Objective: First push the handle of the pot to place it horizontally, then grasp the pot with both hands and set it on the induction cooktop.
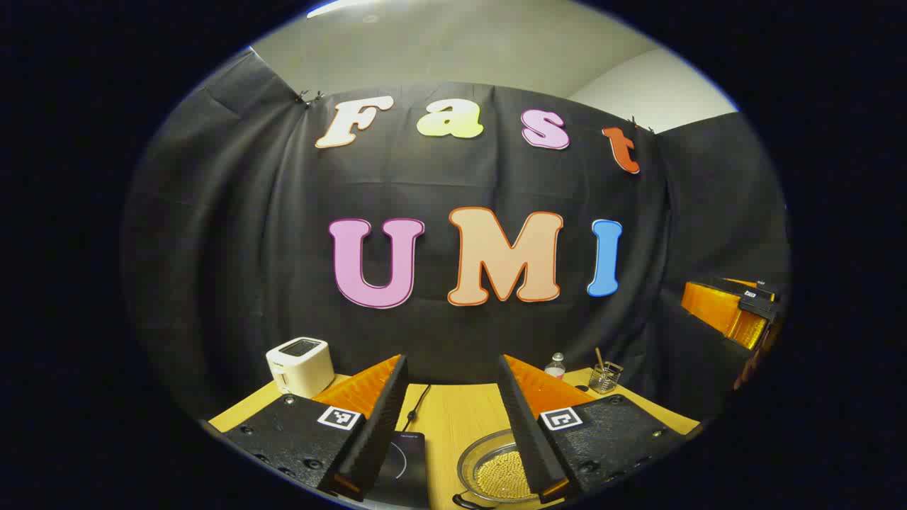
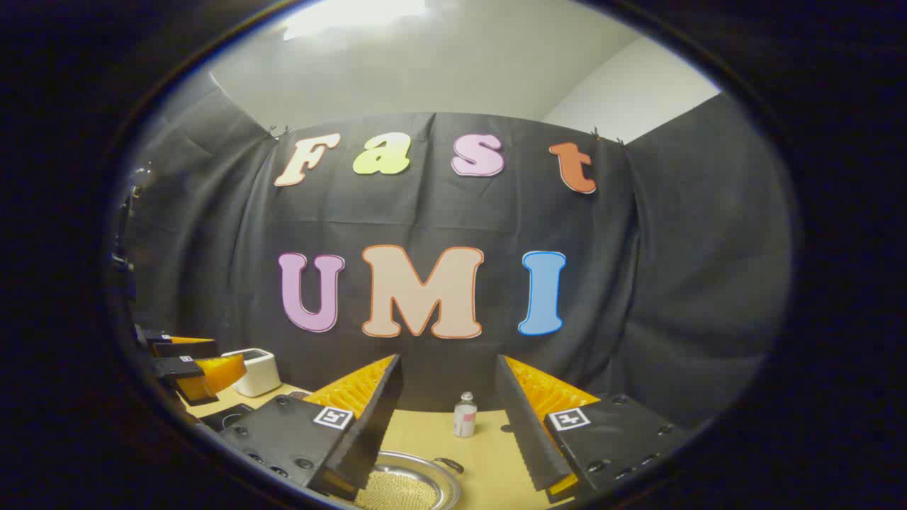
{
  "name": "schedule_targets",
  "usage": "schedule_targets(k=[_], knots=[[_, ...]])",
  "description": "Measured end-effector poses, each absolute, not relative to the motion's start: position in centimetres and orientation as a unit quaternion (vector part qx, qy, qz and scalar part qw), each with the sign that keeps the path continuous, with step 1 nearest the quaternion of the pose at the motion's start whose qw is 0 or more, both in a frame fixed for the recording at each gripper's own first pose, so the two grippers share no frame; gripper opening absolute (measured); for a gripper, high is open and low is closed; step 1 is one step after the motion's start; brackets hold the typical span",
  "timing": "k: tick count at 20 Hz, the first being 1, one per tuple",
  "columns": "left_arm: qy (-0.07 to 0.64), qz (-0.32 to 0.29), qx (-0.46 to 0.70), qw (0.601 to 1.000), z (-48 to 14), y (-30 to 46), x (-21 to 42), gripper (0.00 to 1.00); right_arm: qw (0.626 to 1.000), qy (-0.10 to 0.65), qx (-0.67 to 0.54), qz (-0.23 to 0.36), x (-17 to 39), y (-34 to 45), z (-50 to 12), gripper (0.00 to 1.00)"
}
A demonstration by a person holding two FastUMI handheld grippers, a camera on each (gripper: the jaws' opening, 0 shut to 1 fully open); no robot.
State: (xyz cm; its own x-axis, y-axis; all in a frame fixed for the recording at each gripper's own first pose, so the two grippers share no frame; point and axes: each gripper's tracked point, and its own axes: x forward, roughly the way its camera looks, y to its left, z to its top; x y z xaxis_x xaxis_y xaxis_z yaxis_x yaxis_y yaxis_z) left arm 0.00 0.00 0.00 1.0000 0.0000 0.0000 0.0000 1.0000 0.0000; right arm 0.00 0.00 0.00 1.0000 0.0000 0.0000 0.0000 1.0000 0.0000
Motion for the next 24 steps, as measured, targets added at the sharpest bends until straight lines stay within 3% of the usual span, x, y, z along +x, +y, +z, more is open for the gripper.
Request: schedule_targets(k=[5, 6, 14, 24], knots=[[-0.071, 0.042, 0.045, 0.996, 4.2, 1.4, -4.1, 0.86, 1.0, 0.002, 0.018, -0.001, -2.5, -0.9, 1.0, 0.86], [-0.075, 0.043, 0.053, 0.995, 4.4, 1.3, -4.6, 0.94, 1.0, 0.001, 0.014, 0.0, -2.8, -0.7, 1.2, 0.86], [-0.084, 0.031, 0.054, 0.995, 5.6, 1.3, -5.9, 0.97, 0.998, -0.033, -0.058, -0.007, -4.0, 1.1, 2.8, 0.87], [-0.077, 0.028, 0.047, 0.996, 4.6, 2.1, -5.6, 0.95, 0.999, -0.001, -0.047, 0.005, -3.2, 2.9, 0.6, 0.89]])
